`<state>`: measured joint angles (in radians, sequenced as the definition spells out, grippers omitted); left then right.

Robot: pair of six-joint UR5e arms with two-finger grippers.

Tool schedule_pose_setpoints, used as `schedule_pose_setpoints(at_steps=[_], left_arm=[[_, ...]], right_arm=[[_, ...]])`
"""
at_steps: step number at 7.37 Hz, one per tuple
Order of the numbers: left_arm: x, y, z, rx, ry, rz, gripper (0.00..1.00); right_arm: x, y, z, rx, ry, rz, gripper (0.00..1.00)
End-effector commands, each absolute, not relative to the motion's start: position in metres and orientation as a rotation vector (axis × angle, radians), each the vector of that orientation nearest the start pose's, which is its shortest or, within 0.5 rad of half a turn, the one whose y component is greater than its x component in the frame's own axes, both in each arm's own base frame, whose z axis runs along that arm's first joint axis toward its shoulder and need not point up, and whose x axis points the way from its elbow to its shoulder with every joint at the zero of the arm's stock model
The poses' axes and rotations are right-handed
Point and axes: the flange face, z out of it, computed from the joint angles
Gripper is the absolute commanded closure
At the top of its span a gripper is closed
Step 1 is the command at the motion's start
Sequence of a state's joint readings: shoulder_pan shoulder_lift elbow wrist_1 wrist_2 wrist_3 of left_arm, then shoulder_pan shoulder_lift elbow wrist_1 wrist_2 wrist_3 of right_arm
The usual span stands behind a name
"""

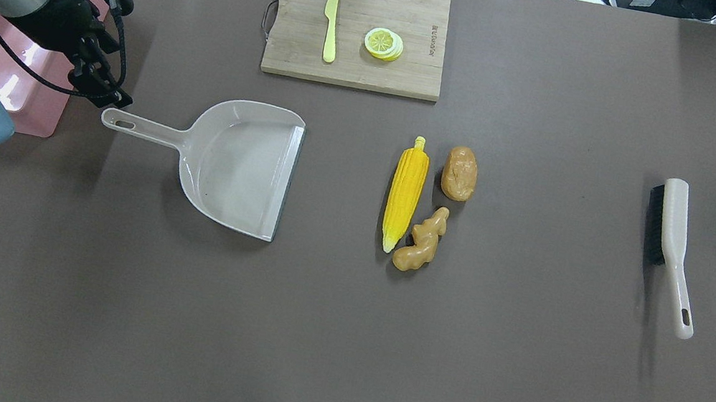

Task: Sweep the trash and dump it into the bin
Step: 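Move the left gripper down to the white dustpan handle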

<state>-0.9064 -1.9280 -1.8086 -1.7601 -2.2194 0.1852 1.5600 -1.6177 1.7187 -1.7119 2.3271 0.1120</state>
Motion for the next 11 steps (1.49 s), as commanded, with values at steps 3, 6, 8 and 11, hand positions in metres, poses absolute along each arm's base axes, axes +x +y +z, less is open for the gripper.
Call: schedule_pose_setpoints(at_steps=[3, 6, 8, 11], left_arm=[[0.326, -0.516, 0.342, 0.662, 0.646, 1.221, 0.02], [0.351, -0.512, 0.34, 0.687, 0.517, 1.273, 0.02], [0.38, -0.499, 0.352, 0.646, 0.535, 1.31, 0.02], [0.405, -0.504, 0.356, 0.624, 0.538, 1.333, 0.03]], right_arm=[[0.06, -0.468, 0.624, -0.083, -0.751, 0.111, 0.0], [0.06, -0.465, 0.626, -0.089, -0.753, 0.113, 0.0], [0.06, -0.464, 0.627, -0.092, -0.755, 0.116, 0.0], [0.06, -0.464, 0.629, -0.095, -0.758, 0.116, 0.0]])
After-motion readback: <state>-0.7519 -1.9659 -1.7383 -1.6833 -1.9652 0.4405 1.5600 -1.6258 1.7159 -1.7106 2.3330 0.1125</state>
